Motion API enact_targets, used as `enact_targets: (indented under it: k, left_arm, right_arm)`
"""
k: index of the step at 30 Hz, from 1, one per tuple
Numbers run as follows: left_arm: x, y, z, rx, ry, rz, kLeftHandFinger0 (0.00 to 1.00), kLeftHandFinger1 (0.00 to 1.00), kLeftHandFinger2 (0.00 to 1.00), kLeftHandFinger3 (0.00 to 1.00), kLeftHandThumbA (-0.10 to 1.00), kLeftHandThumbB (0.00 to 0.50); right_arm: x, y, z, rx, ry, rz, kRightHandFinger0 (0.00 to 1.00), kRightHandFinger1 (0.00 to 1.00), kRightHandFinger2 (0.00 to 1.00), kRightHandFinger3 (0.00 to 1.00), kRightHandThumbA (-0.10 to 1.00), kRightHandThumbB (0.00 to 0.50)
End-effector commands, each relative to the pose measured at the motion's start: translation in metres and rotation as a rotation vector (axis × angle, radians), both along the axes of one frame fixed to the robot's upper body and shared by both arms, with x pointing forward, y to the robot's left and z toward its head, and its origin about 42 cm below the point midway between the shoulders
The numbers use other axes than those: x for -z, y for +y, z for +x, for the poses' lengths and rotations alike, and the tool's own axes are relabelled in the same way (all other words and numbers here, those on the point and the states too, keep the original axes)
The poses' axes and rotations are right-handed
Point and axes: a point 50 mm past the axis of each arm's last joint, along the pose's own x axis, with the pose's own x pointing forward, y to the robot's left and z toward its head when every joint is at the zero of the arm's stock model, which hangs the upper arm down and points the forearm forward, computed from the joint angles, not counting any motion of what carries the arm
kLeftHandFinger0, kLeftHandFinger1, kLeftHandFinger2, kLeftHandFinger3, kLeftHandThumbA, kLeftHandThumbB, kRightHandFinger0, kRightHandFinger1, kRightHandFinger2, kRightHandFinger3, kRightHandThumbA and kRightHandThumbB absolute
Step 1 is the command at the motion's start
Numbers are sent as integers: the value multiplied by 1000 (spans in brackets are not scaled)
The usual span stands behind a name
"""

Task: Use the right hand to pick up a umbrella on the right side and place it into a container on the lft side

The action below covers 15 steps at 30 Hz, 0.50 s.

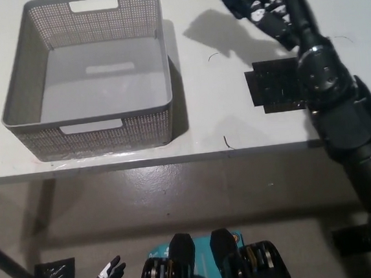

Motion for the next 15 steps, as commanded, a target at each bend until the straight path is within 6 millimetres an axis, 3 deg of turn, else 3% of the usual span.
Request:
enact_targets:
  k: [1, 2, 4, 5, 10, 11, 12, 15]
  left_arm:
    - [-1, 1, -8, -1, -20, 12, 1000, 1000, 1000, 1000, 1000, 4]
    - [1, 1, -9, 2, -15, 11, 1000, 1000, 1000, 1000, 1000, 13]
    - [2, 1, -11, 1, -13, 11, 1000, 1000, 1000, 1000, 1000, 11]
    - [2, 1, -12, 4, -18, 14, 1000, 1000, 1000, 1000, 1000, 0]
    - [5, -1, -14, 10, -8, 7, 1000, 1000, 1000, 1000, 1000, 8]
    - [5, -1, -15, 13, -5, 9, 1000, 1000, 1000, 1000, 1000, 10]
    - [6, -1, -15, 18, 4, 7, 1000, 1000, 1000, 1000, 1000, 21]
    - [4, -3, -15, 31, 2, 9, 1000, 1000, 1000, 1000, 1000, 27]
  right_arm:
    - [-63, 44, -4, -108, -97, 21, 0, 471, 820, 932, -100, 121]
    - [-67, 63, -6, -119, -118, -14, 42, 400, 730, 781, -100, 139]
    - [-68, 80, -8, -159, -131, -10, 1, 344, 717, 765, -100, 132]
    - [-69, 96, -10, -181, -119, -4, 0, 352, 747, 768, -100, 128]
    - [-62, 142, -13, -250, -118, -7, 0, 341, 708, 758, -100, 159]
    - [-62, 147, -14, -254, -111, -2, 9, 359, 727, 757, -100, 212]
    - [-62, 155, -16, -262, -112, -2, 0, 271, 669, 673, -100, 174]
    - [-65, 178, -26, -298, -88, 6, 0, 230, 639, 690, -100, 153]
